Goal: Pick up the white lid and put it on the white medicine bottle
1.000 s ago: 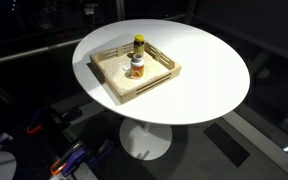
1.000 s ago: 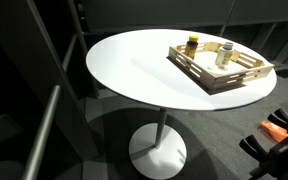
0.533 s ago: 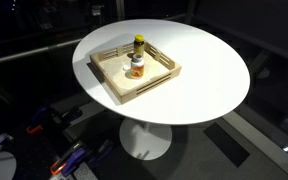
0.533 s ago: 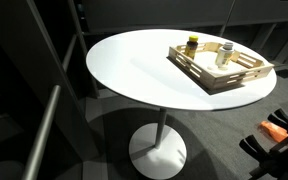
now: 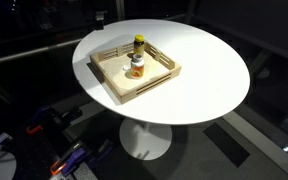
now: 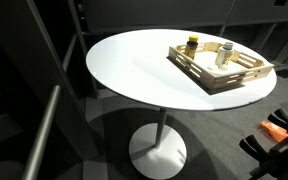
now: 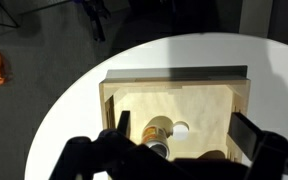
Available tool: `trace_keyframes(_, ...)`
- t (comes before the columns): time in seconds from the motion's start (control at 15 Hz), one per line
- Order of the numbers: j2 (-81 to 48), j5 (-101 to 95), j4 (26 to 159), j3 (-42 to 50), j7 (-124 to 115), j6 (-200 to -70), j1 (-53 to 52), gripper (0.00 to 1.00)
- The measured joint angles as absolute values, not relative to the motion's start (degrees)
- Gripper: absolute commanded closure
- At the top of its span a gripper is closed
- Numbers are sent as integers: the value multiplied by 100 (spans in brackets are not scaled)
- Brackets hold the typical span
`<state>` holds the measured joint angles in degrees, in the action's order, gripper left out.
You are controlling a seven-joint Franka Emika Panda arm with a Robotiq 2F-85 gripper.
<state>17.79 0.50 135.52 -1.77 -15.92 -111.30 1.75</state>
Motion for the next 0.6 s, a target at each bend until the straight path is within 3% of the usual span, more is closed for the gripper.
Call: trace_keyframes(0.6, 786, 89, 13666, -68, -1596, -12542, 179, 0)
